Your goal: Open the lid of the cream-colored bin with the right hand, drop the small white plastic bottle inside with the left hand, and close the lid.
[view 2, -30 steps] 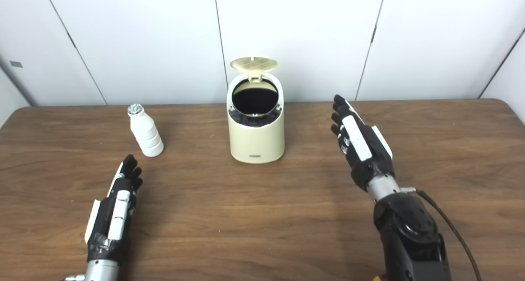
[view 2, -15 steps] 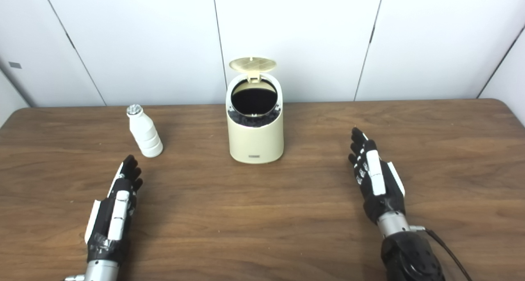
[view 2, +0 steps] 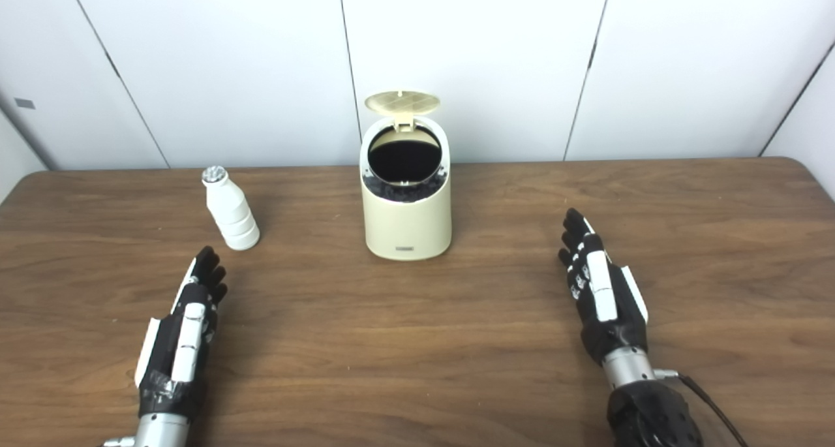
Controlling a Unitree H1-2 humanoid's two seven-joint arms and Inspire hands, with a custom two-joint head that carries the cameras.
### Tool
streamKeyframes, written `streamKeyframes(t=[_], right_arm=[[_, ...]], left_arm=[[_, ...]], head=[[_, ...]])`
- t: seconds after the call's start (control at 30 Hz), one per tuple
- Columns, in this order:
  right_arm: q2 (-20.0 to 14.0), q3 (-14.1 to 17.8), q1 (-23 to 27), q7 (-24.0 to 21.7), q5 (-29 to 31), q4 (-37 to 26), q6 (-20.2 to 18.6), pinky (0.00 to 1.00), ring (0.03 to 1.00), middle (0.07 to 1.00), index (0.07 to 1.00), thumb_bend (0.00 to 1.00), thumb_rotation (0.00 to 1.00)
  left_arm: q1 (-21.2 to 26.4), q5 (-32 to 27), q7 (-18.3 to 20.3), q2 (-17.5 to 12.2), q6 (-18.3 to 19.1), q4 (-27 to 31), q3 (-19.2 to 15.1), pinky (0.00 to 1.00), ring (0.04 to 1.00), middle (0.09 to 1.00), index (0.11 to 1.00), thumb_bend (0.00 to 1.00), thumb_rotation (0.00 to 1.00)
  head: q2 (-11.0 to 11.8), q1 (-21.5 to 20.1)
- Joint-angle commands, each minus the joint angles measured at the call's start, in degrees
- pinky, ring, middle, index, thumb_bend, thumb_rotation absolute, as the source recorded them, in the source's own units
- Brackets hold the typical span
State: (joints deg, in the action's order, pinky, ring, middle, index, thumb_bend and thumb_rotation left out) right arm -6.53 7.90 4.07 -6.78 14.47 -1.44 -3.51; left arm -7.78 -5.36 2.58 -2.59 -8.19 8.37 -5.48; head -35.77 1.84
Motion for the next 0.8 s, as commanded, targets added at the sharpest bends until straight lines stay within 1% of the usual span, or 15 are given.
streamKeyframes(t=[0.0,0.03,0.1,0.17,0.2,0.23,0.37,0.43,0.5,0.63,0.77], right_arm=[[0.3,0.5,0.5,0.3,0.1,-0.9,2.6,1.00,0.992,0.972,0.939,0.67,0.87],[0.3,0.6,0.5,0.4,0.0,-0.6,2.9,1.00,0.993,0.975,0.942,0.66,0.87],[0.4,0.7,0.4,0.4,0.0,-0.4,3.4,1.00,0.992,0.975,0.941,0.65,0.88],[0.3,0.8,0.3,0.3,0.1,0.0,3.8,1.00,0.997,0.979,0.940,0.63,0.89],[0.3,0.9,0.3,0.1,0.3,0.4,4.2,1.00,0.998,0.980,0.940,0.62,0.88],[0.3,1.0,0.2,-0.1,0.5,0.8,4.7,1.00,0.998,0.982,0.940,0.61,0.88],[0.3,1.2,0.0,-0.2,0.3,1.6,5.5,1.00,0.999,0.987,0.945,0.60,0.89],[0.4,1.2,-0.1,-0.2,0.4,1.9,5.6,1.00,0.996,0.988,0.954,0.61,0.90],[0.6,1.4,-0.2,-0.2,1.0,2.1,5.5,1.00,0.996,0.989,0.949,0.62,0.88],[0.9,1.6,-0.5,0.0,1.5,1.1,4.7,1.00,0.996,0.984,0.934,0.63,0.84],[0.5,1.1,-0.9,-0.1,0.8,-0.2,4.0,1.00,0.995,0.980,0.939,0.63,0.85]], left_arm=[[-1.1,-0.2,0.4,-0.9,-1.8,-1.8,-0.2,1.00,0.994,1.000,1.000,0.53,0.87],[-1.2,-0.3,0.4,-0.9,-1.8,-1.7,-0.2,1.00,0.998,1.000,1.000,0.53,0.87],[-1.4,-0.4,0.4,-0.7,-1.8,-1.5,-0.1,1.00,1.000,1.000,1.000,0.54,0.87],[-1.5,-0.4,0.2,-0.5,-2.1,-1.6,-0.2,1.00,0.994,0.999,1.000,0.54,0.85],[-1.6,-0.7,0.1,-0.4,-1.8,-1.5,-0.3,1.00,0.991,0.998,1.000,0.54,0.84],[-1.6,-0.8,0.0,-0.2,-1.7,-1.5,-0.4,1.00,0.992,0.999,1.000,0.54,0.84],[-1.7,-1.2,0.1,0.0,-2.3,-2.1,-0.4,1.00,0.983,0.991,0.994,0.53,0.83],[-1.8,-1.4,-0.1,0.4,-2.0,-2.0,-0.4,1.00,0.971,0.980,0.987,0.53,0.83],[-1.8,-1.3,-0.1,0.5,-1.9,-2.2,-0.4,1.00,0.976,0.983,0.988,0.53,0.81],[-1.9,1.0,-0.8,0.4,-1.4,-2.2,-0.1,1.00,0.983,0.982,0.988,0.57,0.76],[-2.4,1.7,-1.4,1.0,-0.9,-1.3,0.1,1.00,0.981,0.975,0.990,0.58,0.71]], head=[[0.2,1.2],[0.2,1.2],[0.7,3.8],[0.9,4.3],[1.2,5.7],[1.3,6.0],[2.0,7.7],[2.4,8.8],[2.7,9.5],[3.1,10.3],[3.2,10.1]])
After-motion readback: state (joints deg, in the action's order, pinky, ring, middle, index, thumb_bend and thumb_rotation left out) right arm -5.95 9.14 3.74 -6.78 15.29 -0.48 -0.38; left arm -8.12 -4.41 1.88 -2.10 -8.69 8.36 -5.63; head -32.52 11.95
